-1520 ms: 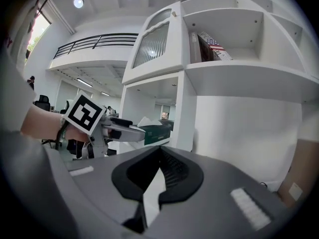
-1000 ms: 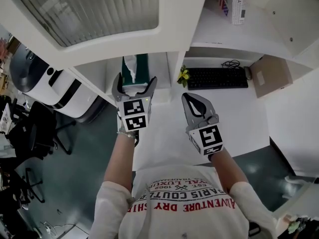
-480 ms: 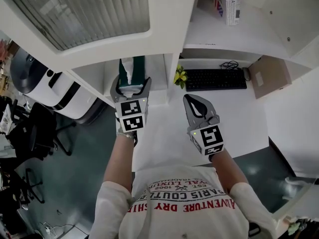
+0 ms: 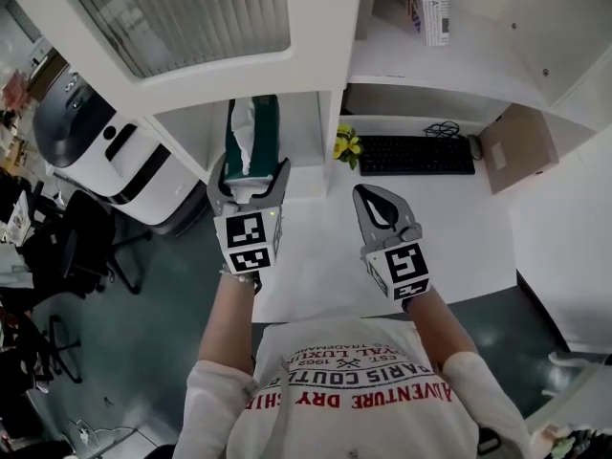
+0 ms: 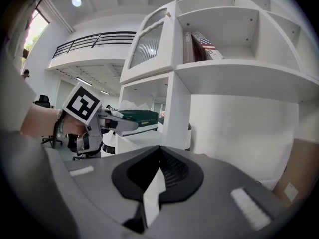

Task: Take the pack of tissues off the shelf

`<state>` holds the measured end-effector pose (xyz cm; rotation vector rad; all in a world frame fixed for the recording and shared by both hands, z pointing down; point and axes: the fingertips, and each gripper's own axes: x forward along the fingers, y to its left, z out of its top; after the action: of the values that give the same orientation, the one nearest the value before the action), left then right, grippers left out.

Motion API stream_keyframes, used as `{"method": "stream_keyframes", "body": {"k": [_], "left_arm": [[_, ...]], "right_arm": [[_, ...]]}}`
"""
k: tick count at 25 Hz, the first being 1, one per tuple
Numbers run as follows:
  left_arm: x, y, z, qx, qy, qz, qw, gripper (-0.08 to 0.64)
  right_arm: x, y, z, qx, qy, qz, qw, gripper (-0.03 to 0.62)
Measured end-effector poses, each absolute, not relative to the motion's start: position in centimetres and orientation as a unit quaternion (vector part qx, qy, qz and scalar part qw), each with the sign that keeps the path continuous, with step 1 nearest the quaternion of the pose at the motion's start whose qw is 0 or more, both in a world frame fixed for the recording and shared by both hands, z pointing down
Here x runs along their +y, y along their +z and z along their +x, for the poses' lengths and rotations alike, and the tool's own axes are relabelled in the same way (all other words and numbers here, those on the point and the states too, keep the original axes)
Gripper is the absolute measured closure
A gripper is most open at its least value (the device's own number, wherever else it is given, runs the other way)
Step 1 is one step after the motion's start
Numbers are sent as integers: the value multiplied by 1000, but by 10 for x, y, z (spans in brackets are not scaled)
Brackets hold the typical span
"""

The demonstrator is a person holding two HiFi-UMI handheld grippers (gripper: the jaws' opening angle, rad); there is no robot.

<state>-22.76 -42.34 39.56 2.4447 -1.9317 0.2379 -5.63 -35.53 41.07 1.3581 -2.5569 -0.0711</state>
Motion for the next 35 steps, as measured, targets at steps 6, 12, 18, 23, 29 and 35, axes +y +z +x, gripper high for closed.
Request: {"method": "stream_keyframes", "body": {"k": [6, 12, 18, 23, 29, 35], "left_arm": [[-376, 377, -234, -625, 62, 778, -5, 114], [-325, 376, -232, -621, 56, 782, -9, 114], [-285, 386, -230, -610, 45, 791, 0, 114], [-254, 395, -230, -602, 40, 798, -2, 114], [-233, 403, -228, -591, 35, 806, -1, 114], [-231, 397, -232, -601, 32, 798, -14, 114]], "right_arm": [[-333, 409, -60, -884, -28, 452, 117, 592], [-311, 411, -62, -887, -21, 449, 108, 592], [-291, 410, -62, -893, -21, 437, 102, 592], [-278, 410, -58, -897, -17, 430, 97, 592], [-264, 404, -55, -906, -13, 415, 76, 592], [-258, 395, -54, -911, -39, 406, 70, 594]]}}
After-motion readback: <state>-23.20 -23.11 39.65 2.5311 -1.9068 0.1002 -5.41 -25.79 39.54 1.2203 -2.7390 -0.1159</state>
